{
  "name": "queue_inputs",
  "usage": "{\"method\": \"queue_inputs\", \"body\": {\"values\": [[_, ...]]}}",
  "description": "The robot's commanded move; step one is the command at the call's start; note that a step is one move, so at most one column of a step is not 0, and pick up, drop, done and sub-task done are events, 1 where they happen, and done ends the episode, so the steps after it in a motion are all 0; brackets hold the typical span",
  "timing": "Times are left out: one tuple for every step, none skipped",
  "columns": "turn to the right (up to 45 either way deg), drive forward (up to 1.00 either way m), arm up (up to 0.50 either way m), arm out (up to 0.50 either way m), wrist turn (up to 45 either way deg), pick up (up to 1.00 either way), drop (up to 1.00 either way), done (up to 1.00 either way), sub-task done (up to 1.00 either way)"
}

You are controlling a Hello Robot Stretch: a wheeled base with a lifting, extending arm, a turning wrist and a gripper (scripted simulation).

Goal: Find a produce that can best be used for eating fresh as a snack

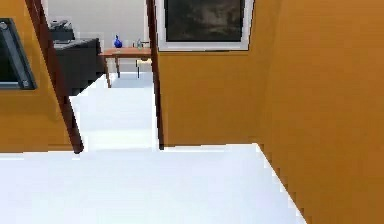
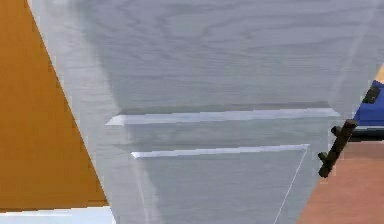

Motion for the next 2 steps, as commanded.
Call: {"method": "queue_inputs", "body": {"values": [[45.0,0.0,0.0,0.0,0.0,0.0,0.0,0.0,0.0],[39.0,0.0,0.0,0.0,0.0,0.0,0.0,0.0,0.0]]}}
